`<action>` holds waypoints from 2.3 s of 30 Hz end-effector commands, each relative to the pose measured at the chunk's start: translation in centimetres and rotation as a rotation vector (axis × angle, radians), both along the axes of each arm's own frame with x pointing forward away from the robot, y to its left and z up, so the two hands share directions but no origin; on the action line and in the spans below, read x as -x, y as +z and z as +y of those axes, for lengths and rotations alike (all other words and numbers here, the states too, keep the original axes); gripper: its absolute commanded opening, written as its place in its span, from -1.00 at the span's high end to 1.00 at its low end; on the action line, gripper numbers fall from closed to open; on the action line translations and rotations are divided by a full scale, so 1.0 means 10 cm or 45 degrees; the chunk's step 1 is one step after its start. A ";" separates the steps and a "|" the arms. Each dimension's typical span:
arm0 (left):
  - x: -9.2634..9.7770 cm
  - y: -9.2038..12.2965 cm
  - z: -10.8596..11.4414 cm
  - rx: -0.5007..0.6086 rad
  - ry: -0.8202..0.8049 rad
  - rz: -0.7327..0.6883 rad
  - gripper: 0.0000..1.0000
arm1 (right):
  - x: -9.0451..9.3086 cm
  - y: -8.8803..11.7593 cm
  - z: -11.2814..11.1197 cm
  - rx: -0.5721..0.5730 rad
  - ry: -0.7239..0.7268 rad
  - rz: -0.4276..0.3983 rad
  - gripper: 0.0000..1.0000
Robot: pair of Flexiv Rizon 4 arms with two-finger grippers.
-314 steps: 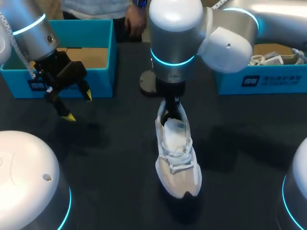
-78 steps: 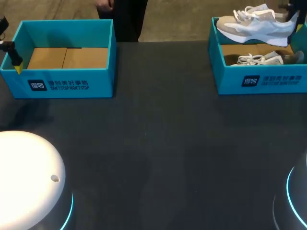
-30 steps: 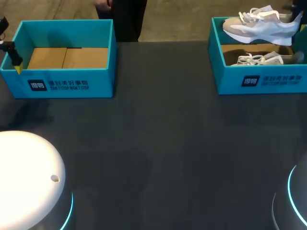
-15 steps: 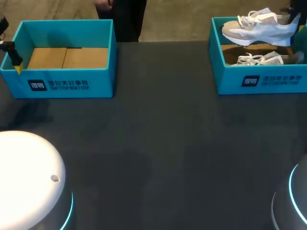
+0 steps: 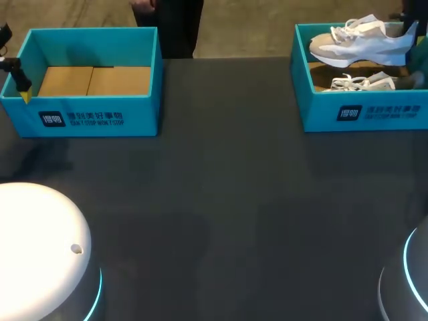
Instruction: Take the shoe out of the shoebox, open the shoe tongue, remove and reinsert the insole, then place the shoe into the shoebox
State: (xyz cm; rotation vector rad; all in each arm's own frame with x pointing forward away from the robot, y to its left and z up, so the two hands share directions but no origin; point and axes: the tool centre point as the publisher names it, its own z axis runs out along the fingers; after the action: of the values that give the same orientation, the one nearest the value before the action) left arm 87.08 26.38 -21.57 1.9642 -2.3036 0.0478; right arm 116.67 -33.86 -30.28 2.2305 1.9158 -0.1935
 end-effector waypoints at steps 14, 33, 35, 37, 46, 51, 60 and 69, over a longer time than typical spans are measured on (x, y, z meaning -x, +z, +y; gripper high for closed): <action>0.01 0.00 0.00 -0.003 0.001 -0.001 -1.00 | -0.04 -0.14 -0.04 0.013 0.007 0.001 1.00; 0.01 0.00 0.00 -0.003 0.001 -0.001 -1.00 | 0.01 -0.25 0.02 0.009 -0.003 0.004 1.00; 0.01 0.00 0.00 -0.003 0.001 -0.001 -1.00 | 0.01 -0.27 0.03 0.009 -0.002 0.007 1.00; 0.01 0.00 0.00 -0.003 0.001 -0.001 -1.00 | 0.02 -0.27 0.03 0.011 -0.002 0.008 1.00; 0.01 0.00 0.00 -0.003 0.001 -0.001 -1.00 | 0.06 -0.35 0.03 0.007 -0.016 0.018 1.00; 0.01 0.00 0.00 -0.003 0.001 -0.001 -1.00 | 0.04 -0.40 0.06 0.004 -0.007 0.015 1.00; 0.01 0.00 0.00 -0.003 0.001 -0.001 -1.00 | 0.00 -0.51 0.09 0.012 0.006 0.008 1.00; 0.01 0.00 0.00 -0.003 0.001 -0.001 -1.00 | -0.01 -0.63 0.07 0.007 0.001 0.020 1.00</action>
State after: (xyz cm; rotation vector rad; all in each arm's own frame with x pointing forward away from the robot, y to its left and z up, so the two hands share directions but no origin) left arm 87.08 26.38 -21.57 1.9642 -2.3035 0.0478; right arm 116.15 -33.07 -36.14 2.2251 1.9181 -0.2084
